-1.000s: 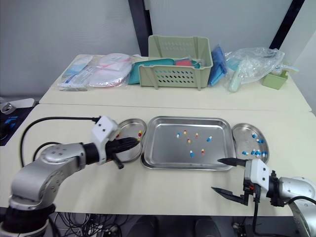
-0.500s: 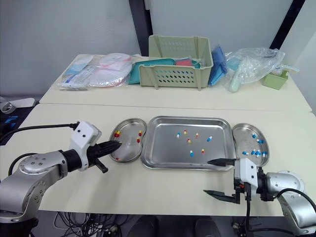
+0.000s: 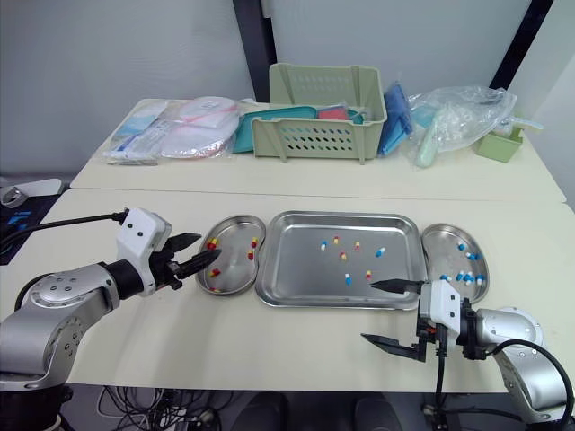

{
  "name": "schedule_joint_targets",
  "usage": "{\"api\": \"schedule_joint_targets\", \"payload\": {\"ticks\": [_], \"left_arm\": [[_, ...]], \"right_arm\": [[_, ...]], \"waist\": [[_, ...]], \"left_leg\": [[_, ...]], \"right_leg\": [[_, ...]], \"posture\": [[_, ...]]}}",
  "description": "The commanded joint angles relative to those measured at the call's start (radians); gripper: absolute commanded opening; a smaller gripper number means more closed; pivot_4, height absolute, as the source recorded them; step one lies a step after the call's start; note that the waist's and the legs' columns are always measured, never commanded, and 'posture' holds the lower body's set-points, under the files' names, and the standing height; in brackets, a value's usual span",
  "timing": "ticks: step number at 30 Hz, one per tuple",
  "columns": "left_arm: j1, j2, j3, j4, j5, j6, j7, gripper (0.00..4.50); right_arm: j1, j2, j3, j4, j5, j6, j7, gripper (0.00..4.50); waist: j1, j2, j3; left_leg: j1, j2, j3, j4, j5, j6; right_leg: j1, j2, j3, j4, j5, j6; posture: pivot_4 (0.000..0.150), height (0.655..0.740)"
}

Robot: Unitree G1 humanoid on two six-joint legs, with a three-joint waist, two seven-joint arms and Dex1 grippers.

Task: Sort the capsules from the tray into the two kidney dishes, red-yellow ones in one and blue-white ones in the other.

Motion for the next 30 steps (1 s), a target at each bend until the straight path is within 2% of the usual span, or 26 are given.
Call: {"api": "schedule_joint_targets", "payload": {"ticks": [1, 2, 3, 25, 30], "left_arm": [[-0.019, 0.017, 0.037, -0.019, -0.01, -0.024, -0.004, 4.13], [-0.02, 0.017, 0.038, -0.021, -0.013, -0.026, -0.006, 4.46], [-0.02, 0.017, 0.039, -0.023, -0.015, -0.029, -0.007, 4.49], [-0.006, 0.026, 0.059, -0.011, -0.017, -0.084, -0.018, 4.49], [0.025, 0.021, 0.102, -0.004, -0.047, -0.105, -0.054, 4.49]], "right_arm": [[-0.014, -0.005, -0.005, -0.021, -0.005, -0.013, -0.001, 4.5], [-0.016, -0.005, -0.005, -0.02, -0.005, -0.013, 0.0, 4.5], [-0.018, -0.004, -0.005, -0.019, -0.006, -0.013, 0.0, 4.5], [-0.038, -0.006, -0.017, -0.01, -0.009, -0.006, 0.0, 4.5], [-0.02, -0.014, -0.043, -0.019, -0.007, -0.004, -0.013, 4.5]], "waist": [[0.0, 0.0, 0.0], [0.0, 0.0, 0.0], [0.0, 0.0, 0.0], [0.0, 0.0, 0.0], [0.0, 0.0, 0.0]], "left_leg": [[0.0, 0.0, 0.0, 0.0, 0.0, 0.0], [0.0, 0.0, 0.0, 0.0, 0.0, 0.0], [0.0, 0.0, 0.0, 0.0, 0.0, 0.0], [0.0, 0.0, 0.0, 0.0, 0.0, 0.0], [0.0, 0.0, 0.0, 0.0, 0.0, 0.0]], "right_leg": [[0.0, 0.0, 0.0, 0.0, 0.0, 0.0], [0.0, 0.0, 0.0, 0.0, 0.0, 0.0], [0.0, 0.0, 0.0, 0.0, 0.0, 0.0], [0.0, 0.0, 0.0, 0.0, 0.0, 0.0], [0.0, 0.0, 0.0, 0.0, 0.0, 0.0]], "posture": [[0.15, 0.74], [0.15, 0.74], [0.15, 0.74], [0.15, 0.74], [0.15, 0.74]]}}
